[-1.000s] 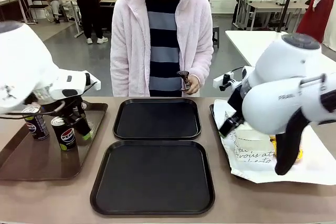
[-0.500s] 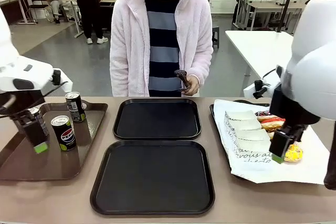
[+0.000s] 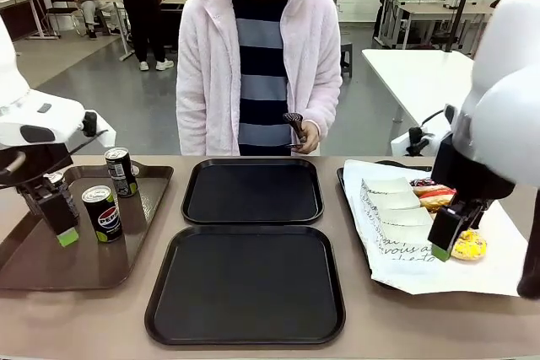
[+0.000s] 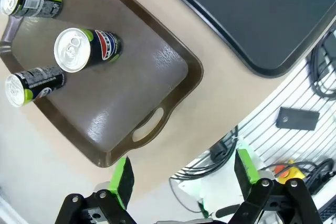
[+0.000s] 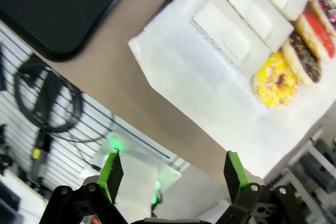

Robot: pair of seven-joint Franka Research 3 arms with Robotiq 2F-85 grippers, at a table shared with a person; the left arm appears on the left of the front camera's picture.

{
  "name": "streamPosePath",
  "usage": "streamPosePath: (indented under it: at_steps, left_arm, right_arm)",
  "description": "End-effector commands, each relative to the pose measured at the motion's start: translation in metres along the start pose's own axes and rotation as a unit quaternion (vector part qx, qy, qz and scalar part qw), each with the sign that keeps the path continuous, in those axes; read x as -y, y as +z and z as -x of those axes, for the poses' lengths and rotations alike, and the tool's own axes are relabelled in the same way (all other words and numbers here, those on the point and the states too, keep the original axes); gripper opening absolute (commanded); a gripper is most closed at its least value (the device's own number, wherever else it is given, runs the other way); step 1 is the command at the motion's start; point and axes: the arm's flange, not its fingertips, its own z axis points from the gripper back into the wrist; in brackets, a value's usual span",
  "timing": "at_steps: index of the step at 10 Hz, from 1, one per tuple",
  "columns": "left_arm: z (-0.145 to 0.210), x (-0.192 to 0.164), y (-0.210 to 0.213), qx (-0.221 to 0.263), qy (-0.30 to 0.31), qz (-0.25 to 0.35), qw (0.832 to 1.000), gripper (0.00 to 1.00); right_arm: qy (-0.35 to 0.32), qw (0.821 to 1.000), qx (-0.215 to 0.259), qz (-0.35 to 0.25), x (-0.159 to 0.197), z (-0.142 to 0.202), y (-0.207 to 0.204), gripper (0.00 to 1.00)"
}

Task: Set up donuts and drinks on trays.
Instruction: Pick up one Pepsi coke and place it on the Flat Tray.

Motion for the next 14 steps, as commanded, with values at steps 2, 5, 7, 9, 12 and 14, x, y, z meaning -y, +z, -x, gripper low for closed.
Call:
streamPosePath:
  at_steps: [2, 5, 7, 9, 12, 14]
  left_arm:
    - [0.02, -0.063, 0.011, 0.123, 0.105, 0.179, 0.97, 1.0]
    - [0.046, -0.123, 0.015, 0.191, 0.16, 0.354, 0.902, 1.0]
    - [0.074, -0.158, 0.016, 0.219, 0.21, 0.381, 0.873, 1.0]
    - [0.108, -0.181, 0.019, 0.248, 0.252, 0.386, 0.852, 1.0]
    - [0.144, -0.205, 0.015, 0.267, 0.302, 0.386, 0.829, 1.0]
    - [0.179, -0.226, 0.009, 0.28, 0.338, 0.393, 0.808, 1.0]
  right_arm:
    - [-0.053, 0.959, 0.114, -0.254, 0.089, 0.031, -0.014, 1.0]
    - [-0.122, 0.873, 0.188, -0.434, 0.175, 0.084, -0.037, 1.0]
    - [-0.175, 0.832, 0.236, -0.471, 0.215, 0.138, -0.037, 1.0]
    - [-0.242, 0.813, 0.275, -0.452, 0.239, 0.206, -0.013, 1.0]
    - [-0.297, 0.783, 0.304, -0.455, 0.264, 0.267, -0.004, 1.0]
    - [-0.315, 0.763, 0.329, -0.458, 0.272, 0.305, -0.005, 1.0]
